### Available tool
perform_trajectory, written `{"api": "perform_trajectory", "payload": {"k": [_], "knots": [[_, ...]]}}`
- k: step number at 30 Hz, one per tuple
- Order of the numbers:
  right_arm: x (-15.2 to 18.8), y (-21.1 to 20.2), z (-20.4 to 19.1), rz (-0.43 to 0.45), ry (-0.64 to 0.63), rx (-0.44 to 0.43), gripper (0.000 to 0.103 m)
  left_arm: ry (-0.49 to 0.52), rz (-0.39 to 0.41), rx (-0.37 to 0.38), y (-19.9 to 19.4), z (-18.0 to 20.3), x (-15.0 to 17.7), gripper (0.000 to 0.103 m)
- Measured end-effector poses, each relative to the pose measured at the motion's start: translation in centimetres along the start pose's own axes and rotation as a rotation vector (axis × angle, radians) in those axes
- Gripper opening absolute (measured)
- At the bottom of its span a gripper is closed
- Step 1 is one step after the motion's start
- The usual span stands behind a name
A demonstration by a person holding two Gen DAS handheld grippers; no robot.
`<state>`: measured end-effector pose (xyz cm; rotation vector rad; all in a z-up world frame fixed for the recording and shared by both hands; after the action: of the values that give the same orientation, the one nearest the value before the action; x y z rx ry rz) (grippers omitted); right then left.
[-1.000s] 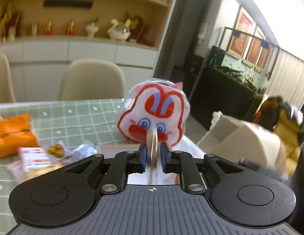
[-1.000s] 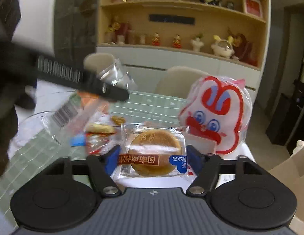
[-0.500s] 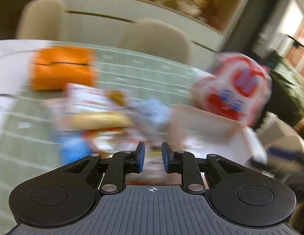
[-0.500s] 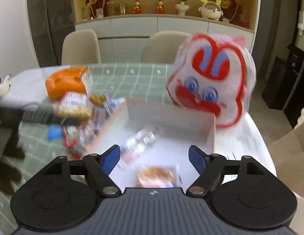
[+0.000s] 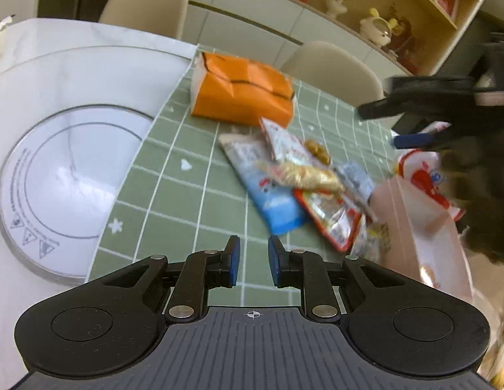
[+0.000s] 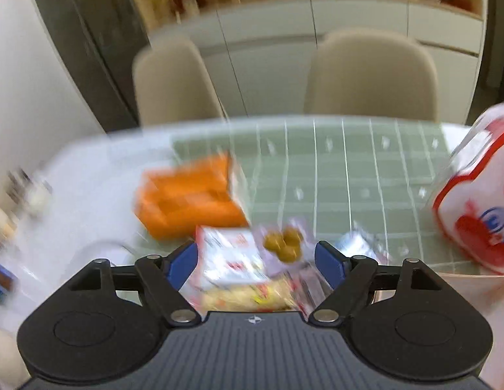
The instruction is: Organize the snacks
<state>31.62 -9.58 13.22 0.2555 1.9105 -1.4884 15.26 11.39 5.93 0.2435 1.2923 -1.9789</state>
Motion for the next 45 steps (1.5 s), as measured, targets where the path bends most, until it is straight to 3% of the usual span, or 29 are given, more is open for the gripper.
{"api": "perform_trajectory", "payload": {"k": [5, 7, 11, 14, 20, 24, 27, 32, 36, 41, 43, 45], "knots": [[-0.2, 6.6, 2.5, -0.086, 0.072, 0.063, 0.08, 0.018, 0.009, 0.034, 1.7, -0.2, 0.9, 0.022], [0.0, 8.5, 1.3, -0.097, -0.044, 0.103, 0.08, 0.014, 0.003, 0.062, 2.2, 0.0, 1.1, 0.022], [0.4, 11.8, 0.4, -0.12, -0.071, 0.067, 0.08, -0.008, 0.003, 0.096, 3.1, -0.3, 1.4, 0.022], [0.8, 12.5, 0.1, -0.074, -0.044, 0.045, 0.08, -0.029, -0.002, 0.093, 3.4, -1.0, 1.4, 0.022], [0.1, 13.1, -1.0, -0.014, -0.147, 0.054, 0.08, -0.089, 0.026, 0.078, 3.2, -2.9, 0.3, 0.022], [0.3, 13.5, -0.7, -0.047, -0.081, -0.004, 0.083, -0.076, 0.046, 0.1, 3.7, -2.9, -1.6, 0.022], [1.5, 12.9, 0.2, -0.118, 0.039, -0.13, 0.083, -0.109, 0.091, 0.118, 4.0, -2.9, -3.4, 0.022], [5.3, 9.7, -2.2, -0.161, -0.041, -0.228, 0.083, -0.174, 0.123, 0.113, 4.5, -3.5, -4.7, 0.022], [7.7, 6.4, -2.8, -0.203, -0.027, -0.304, 0.08, -0.101, 0.094, 0.103, 4.8, -2.4, -4.1, 0.022], [10.4, 2.6, -1.7, -0.186, 0.017, -0.272, 0.078, -0.015, 0.058, 0.166, 4.9, -0.3, -3.3, 0.022], [11.7, 1.0, -2.2, -0.168, -0.002, -0.241, 0.07, 0.017, 0.029, 0.211, 5.3, 1.0, -3.0, 0.022], [13.4, -0.1, -3.4, -0.165, -0.038, -0.23, 0.069, 0.048, -0.009, 0.249, 5.9, 2.4, -2.9, 0.022]]}}
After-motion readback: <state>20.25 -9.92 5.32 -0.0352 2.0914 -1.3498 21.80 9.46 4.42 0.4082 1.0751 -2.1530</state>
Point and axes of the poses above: each gripper's, at about its wrist camera, not at the fingertips, and y roughly the way its jaws point, z to its right, x to its underside, the point moved 1 cm from there along y, roughly the way its jaws point, and after that the axes turned 11 degrees about -y, right-handed, at the moved point
